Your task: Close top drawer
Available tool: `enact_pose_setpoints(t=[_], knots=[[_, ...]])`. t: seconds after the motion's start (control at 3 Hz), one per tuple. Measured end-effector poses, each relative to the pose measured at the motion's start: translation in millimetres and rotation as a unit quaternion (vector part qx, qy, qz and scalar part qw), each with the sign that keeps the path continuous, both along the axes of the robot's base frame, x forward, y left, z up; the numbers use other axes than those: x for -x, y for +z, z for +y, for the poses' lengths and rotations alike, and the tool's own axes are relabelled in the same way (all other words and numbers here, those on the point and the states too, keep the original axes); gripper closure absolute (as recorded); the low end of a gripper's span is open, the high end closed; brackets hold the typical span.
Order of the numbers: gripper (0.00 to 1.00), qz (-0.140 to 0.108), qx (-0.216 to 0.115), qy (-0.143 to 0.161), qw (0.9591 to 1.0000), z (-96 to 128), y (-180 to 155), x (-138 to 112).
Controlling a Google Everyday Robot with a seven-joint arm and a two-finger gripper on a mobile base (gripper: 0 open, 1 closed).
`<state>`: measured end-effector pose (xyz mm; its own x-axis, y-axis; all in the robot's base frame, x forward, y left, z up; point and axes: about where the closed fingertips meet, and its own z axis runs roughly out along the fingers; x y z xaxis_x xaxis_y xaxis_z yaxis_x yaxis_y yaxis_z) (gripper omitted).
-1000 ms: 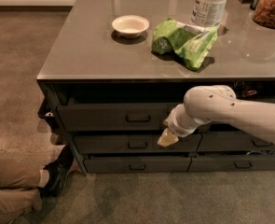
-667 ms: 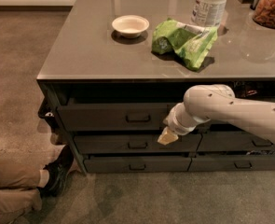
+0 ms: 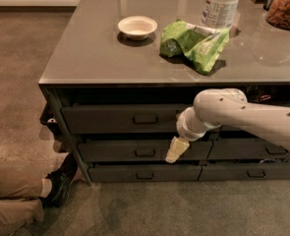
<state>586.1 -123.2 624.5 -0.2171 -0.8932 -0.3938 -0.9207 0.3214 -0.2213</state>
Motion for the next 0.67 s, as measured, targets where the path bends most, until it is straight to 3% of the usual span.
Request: enact_pose_setpoints(t=[0.67], knots=[[0.00, 0.006, -0.017, 0.003, 0.9998, -10.7, 0.4, 6.0]])
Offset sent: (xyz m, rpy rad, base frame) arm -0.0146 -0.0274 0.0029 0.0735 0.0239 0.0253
